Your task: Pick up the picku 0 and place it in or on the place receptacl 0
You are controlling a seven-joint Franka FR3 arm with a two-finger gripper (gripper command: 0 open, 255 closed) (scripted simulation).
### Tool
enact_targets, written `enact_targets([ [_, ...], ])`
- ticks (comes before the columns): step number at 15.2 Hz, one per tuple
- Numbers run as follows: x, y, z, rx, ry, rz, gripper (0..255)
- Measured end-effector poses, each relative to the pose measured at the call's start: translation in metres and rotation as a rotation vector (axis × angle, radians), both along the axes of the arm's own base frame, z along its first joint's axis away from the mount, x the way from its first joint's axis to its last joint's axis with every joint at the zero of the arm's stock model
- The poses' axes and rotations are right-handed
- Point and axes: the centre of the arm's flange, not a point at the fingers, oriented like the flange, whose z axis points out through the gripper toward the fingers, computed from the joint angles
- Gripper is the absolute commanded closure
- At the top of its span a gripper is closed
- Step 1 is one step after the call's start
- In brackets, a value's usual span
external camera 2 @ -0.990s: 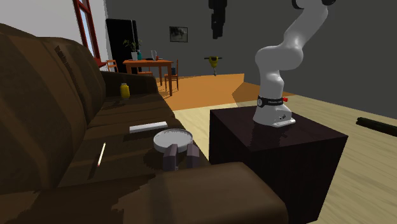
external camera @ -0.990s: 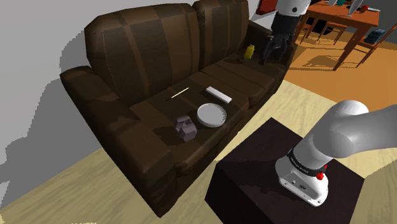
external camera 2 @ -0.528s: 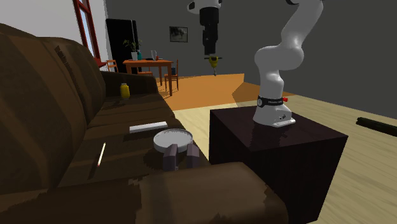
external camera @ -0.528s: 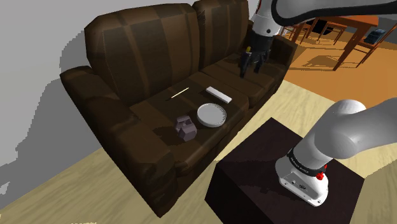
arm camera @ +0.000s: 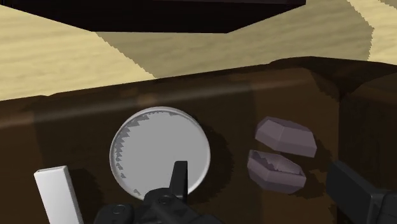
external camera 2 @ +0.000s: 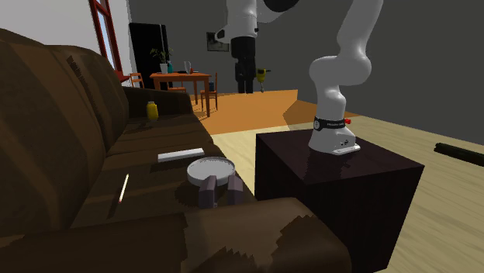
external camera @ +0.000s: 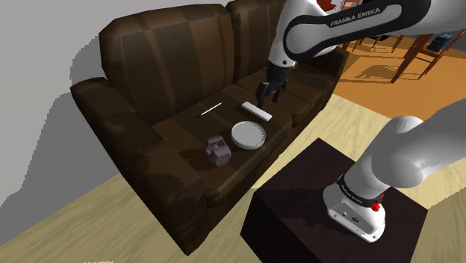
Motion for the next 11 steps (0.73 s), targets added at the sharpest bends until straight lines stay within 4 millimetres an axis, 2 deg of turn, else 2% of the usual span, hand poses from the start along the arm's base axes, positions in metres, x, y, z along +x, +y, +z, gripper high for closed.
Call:
enact_targets([
  [11, 0.06, 0.065, -0.106, 0.09, -0.011, 0.117, 0],
])
